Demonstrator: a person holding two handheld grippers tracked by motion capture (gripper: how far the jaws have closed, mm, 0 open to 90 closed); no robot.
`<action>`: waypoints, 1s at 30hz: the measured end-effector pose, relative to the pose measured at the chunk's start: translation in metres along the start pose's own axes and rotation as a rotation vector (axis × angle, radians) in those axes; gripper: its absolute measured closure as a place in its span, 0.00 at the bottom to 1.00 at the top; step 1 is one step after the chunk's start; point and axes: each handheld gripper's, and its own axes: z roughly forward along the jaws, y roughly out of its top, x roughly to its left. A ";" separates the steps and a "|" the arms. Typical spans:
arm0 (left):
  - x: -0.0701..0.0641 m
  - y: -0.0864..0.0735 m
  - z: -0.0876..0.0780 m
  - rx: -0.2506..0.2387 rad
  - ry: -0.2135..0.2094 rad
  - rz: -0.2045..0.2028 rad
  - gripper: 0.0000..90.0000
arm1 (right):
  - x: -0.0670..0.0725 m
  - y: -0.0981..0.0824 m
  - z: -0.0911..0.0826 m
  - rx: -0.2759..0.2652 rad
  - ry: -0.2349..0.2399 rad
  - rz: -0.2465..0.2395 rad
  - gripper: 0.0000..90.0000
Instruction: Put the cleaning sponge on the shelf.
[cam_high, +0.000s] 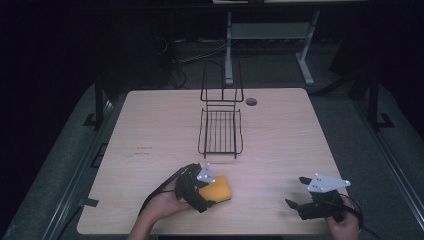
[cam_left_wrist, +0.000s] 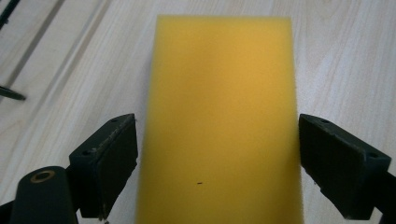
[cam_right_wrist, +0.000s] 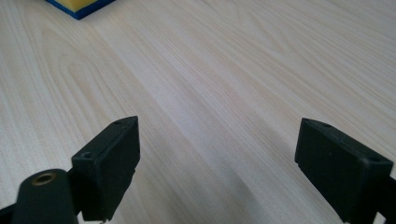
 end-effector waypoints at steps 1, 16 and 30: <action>0.000 0.000 0.001 0.005 -0.003 0.002 0.15 | 0.000 0.000 0.000 0.000 0.000 0.000 0.15; 0.002 0.003 0.008 0.035 -0.018 0.001 0.15 | 0.000 0.000 0.000 0.000 0.000 -0.001 0.15; 0.002 0.007 0.012 0.068 -0.020 0.014 0.16 | 0.001 0.000 -0.001 -0.004 0.000 -0.004 0.15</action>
